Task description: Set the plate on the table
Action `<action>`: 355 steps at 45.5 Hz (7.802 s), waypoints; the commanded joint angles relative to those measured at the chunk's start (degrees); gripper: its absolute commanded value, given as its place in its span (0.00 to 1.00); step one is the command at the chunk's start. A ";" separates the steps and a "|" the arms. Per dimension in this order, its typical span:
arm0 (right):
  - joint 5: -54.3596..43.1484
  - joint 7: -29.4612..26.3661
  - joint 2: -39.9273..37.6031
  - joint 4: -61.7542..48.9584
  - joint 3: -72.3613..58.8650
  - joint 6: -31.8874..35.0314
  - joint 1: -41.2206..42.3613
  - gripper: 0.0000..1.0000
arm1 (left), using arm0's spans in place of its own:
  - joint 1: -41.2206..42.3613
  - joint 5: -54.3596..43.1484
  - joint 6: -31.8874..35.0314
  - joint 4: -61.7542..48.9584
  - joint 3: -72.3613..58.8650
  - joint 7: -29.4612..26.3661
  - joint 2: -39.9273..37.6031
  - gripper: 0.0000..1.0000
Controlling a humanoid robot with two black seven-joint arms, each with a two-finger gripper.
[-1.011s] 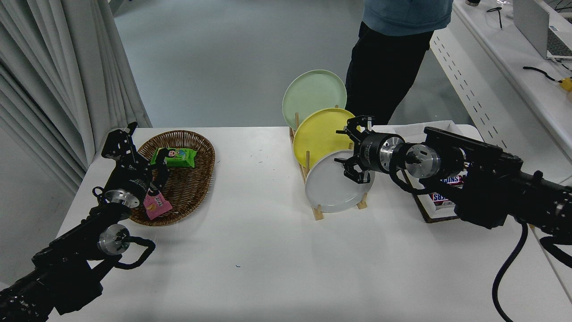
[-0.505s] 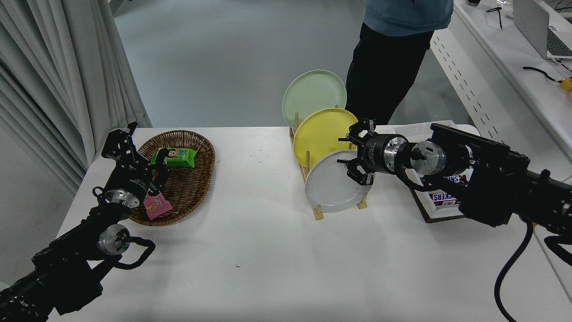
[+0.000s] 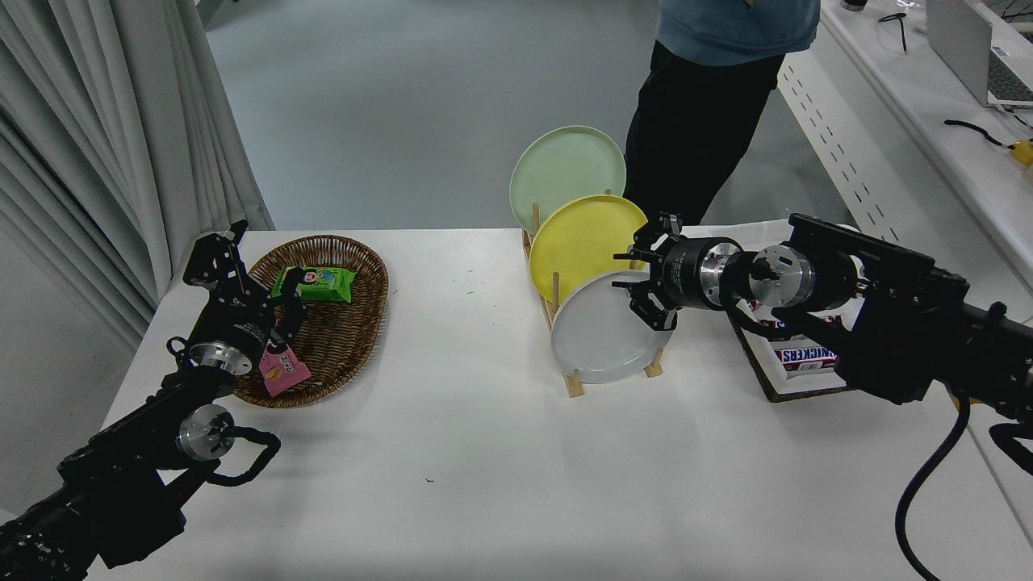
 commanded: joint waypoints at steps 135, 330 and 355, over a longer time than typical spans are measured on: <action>-0.33 -6.62 -10.85 12.35 15.15 -6.75 8.83 0.00 | 0.00 0.00 0.05 0.00 0.00 0.00 0.00 1.00; 35.80 -6.44 19.21 -15.60 24.47 -35.06 -16.22 0.00 | -0.09 0.00 -0.04 0.00 0.00 0.00 0.00 1.00; 35.97 -6.62 19.21 -15.51 21.57 -35.06 -17.01 0.00 | -0.09 0.00 -0.04 0.00 0.00 0.00 0.00 1.00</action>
